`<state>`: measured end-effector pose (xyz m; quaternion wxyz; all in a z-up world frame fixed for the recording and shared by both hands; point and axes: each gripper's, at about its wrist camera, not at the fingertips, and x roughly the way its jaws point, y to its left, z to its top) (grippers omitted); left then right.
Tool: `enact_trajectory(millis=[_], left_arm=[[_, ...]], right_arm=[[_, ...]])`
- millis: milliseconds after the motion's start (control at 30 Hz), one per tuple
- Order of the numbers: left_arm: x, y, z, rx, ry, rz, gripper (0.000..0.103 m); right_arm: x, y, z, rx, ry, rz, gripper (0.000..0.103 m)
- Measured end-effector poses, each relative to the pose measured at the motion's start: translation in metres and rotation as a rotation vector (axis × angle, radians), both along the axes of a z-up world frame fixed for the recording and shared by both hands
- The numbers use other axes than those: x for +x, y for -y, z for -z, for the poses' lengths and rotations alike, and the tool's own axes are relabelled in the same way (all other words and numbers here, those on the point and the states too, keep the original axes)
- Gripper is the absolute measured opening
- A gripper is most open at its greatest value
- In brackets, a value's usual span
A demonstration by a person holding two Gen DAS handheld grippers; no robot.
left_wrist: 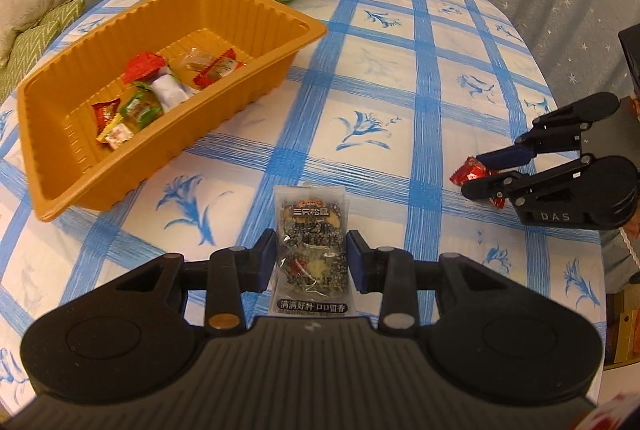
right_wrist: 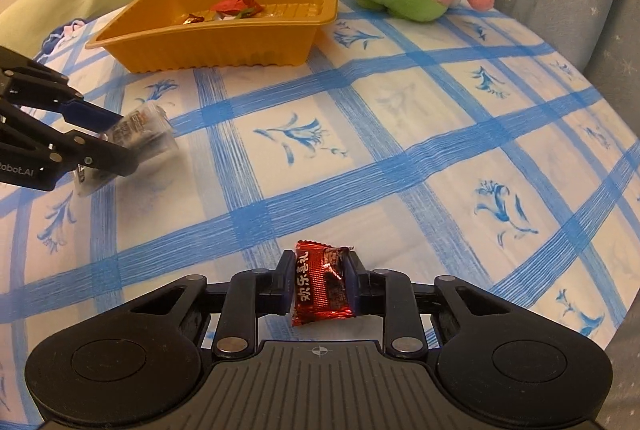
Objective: Organize snacks
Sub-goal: 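Carry the seed-bar packet in the left tool and red foil packet in the right tool over the tray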
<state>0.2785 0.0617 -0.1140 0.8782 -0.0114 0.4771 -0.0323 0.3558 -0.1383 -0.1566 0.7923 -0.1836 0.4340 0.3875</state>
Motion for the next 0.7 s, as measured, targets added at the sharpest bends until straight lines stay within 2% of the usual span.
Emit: enact_trajectory(millis=[133, 400, 700], left_arm=[[-0.007, -0.005, -0.008, -0.001, 0.017, -0.010, 0.034], [-0.018, -0.021, -0.031, -0.006, 0.072, -0.030, 0.034], [-0.016, -0.060, -0.063, -0.006, 0.154, -0.089, 0.034]], right_arm=[[-0.005, 0.001, -0.009, 0.045, -0.001, 0.036, 0.026], [-0.014, -0.007, -0.047, 0.154, 0.032, 0.069, 0.025], [-0.013, -0.046, -0.084, 0.278, 0.053, 0.075, 0.025]])
